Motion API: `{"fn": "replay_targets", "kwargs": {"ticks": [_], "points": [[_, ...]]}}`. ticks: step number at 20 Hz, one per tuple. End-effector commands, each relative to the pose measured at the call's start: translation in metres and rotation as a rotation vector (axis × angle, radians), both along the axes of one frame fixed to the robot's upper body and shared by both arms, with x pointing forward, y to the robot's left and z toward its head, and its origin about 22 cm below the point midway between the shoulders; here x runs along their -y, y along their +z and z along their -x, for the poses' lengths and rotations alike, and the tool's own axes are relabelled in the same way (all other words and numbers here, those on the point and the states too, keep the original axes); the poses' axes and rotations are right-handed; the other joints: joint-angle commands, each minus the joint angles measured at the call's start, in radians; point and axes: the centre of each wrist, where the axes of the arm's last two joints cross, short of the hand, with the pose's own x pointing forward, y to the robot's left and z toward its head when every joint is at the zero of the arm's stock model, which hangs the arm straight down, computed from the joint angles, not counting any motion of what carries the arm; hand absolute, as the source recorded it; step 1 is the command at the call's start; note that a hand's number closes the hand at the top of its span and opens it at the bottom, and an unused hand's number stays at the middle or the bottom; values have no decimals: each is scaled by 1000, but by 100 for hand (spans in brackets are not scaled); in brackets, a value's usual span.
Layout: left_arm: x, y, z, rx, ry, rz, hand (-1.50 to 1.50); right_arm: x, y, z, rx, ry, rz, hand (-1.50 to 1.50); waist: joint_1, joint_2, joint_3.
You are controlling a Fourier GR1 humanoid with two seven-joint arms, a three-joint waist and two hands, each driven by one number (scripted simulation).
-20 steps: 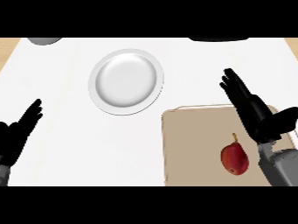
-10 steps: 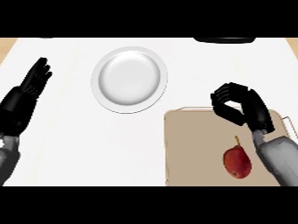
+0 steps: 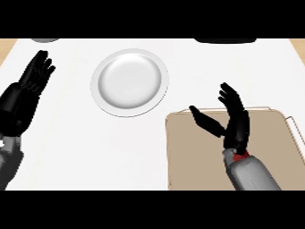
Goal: Pick the pear from the tray and place it in the plate
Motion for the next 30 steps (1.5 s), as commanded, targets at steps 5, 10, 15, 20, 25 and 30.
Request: {"fn": "replay_targets", "kwargs": {"ticks": [5,10,15,20,25,30], "points": [[-3,5,3,-10,18,-5,0,42,45,19,-32,-64,177,-150,-12,-3,-2],[1,11,0,-5,1,-4,0,79,65,2,-400,31,339,-150,-11,-5,-6],[-1,4,0,-4,18,-4,0,92,100,-1,-728,186,418,-150,-5,-1,-5],[4,13,-9,11,8,-4,0,74,133,-5,-946,350,404,-150,1,4,-3],[4,8,-4,0,-1,0,0,86,146,-16,-1013,380,388,-150,10,4,-1],[4,9,-13,18,0,-3,0,77,129,-15,-1075,323,411,-150,7,5,-1]]}}
